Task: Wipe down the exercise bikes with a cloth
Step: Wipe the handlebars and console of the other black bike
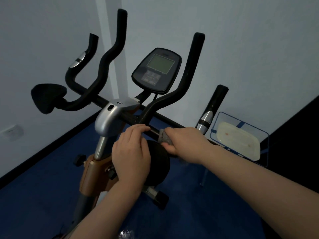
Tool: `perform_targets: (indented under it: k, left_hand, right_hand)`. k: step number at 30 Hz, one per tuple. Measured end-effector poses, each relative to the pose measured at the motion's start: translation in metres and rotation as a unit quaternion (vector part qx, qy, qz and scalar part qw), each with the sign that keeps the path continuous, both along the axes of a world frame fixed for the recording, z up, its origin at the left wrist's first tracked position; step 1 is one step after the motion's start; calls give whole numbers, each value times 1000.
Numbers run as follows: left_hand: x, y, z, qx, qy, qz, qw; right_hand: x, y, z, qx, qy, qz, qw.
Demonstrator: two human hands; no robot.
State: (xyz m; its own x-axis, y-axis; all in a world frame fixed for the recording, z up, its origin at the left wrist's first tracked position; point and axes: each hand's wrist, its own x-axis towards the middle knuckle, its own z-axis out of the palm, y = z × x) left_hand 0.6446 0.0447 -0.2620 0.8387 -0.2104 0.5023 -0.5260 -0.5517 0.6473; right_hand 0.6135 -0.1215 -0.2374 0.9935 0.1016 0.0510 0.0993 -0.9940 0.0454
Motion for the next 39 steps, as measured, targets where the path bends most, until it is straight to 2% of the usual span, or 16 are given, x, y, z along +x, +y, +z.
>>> perform_targets:
  k: [3,8,12,14,17,24,28,33,39]
  left_hand:
    - [3,1,10,-14,45,-32,998]
    - [5,-20,33,48,29,-140,989]
    - [7,-56,39,-14,155,-193,969]
    - [12,-68,36,-18,182,-181,966]
    - [16,-77,34,22,186,-135,973]
    - [8,-73,29,83,140,-100,982]
    - [6,-74,28,101,142,-97,980]
    - [6,-75,31,122,127,-100,979]
    - [6,-77,32,147,126,-96,976]
  right_hand:
    - [-5,-13,2,-42,-28,41,998]
    - [-12,-41,12,-68,-38,138,987]
    - [-12,-64,14,-41,-89,181,979]
    - [-10,-72,14,-33,-121,200,972]
    - [-5,-83,12,-36,-175,224,958]
    - [9,-113,15,-49,-256,256,931]
    - [22,-146,37,-101,-270,258,922]
    - [42,-169,60,-196,-257,351,879]
    - [47,-173,72,-180,-246,368,879]
